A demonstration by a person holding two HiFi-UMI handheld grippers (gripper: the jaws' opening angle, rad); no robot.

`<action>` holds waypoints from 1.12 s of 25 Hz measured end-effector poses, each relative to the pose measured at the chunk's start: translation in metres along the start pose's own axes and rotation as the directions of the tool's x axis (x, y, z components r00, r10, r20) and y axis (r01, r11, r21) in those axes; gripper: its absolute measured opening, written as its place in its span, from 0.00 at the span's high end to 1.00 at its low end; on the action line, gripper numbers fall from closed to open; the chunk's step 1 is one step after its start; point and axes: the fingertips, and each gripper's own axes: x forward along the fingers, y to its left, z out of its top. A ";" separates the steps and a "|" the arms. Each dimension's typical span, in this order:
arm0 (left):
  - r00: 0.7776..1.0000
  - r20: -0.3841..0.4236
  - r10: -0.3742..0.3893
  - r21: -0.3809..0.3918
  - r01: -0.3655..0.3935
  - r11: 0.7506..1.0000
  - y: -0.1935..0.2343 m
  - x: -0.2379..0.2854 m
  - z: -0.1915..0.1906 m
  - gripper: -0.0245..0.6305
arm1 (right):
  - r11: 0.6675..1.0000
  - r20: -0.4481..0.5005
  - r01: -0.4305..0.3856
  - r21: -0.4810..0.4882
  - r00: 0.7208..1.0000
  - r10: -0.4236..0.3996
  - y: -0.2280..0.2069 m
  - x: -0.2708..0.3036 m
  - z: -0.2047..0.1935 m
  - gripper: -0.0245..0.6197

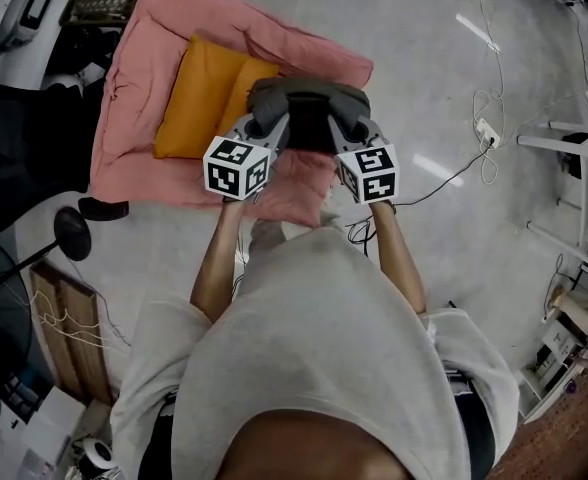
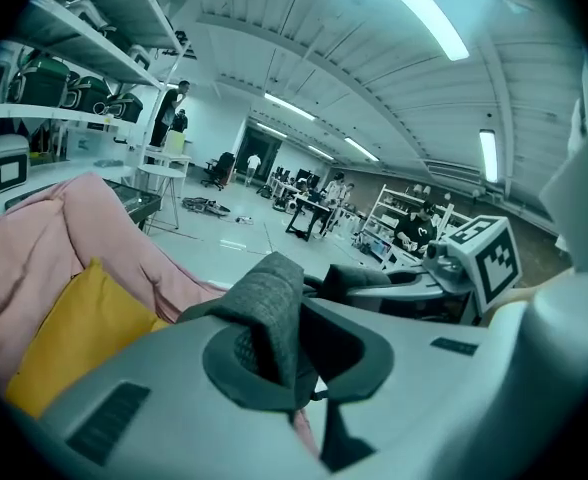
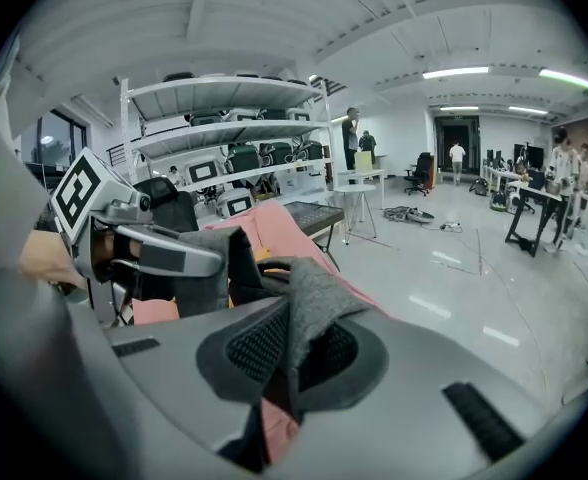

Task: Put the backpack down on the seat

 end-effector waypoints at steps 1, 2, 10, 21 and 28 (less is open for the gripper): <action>1.000 -0.007 0.002 -0.006 -0.002 1.000 0.003 0.002 -0.003 0.92 | 1.000 -0.008 -0.003 0.006 1.000 0.003 0.000 0.004 -0.003 0.92; 1.000 -0.015 0.004 -0.011 -0.004 1.000 0.006 0.005 -0.006 0.92 | 1.000 -0.013 -0.003 0.011 1.000 0.003 -0.002 0.008 -0.007 0.92; 0.998 -0.066 0.006 -0.035 -0.008 0.999 0.026 0.028 -0.023 0.92 | 0.999 -0.058 -0.016 0.029 0.998 0.018 -0.014 0.036 -0.023 0.92; 0.992 -0.127 0.001 0.003 -0.001 1.000 0.047 0.058 -0.028 0.92 | 0.999 -0.086 -0.033 0.019 0.996 0.035 -0.032 0.069 -0.025 0.91; 0.987 -0.159 -0.001 0.008 0.002 1.000 0.065 0.083 -0.026 0.92 | 0.999 -0.104 -0.034 0.000 0.994 0.034 -0.049 0.095 -0.025 0.91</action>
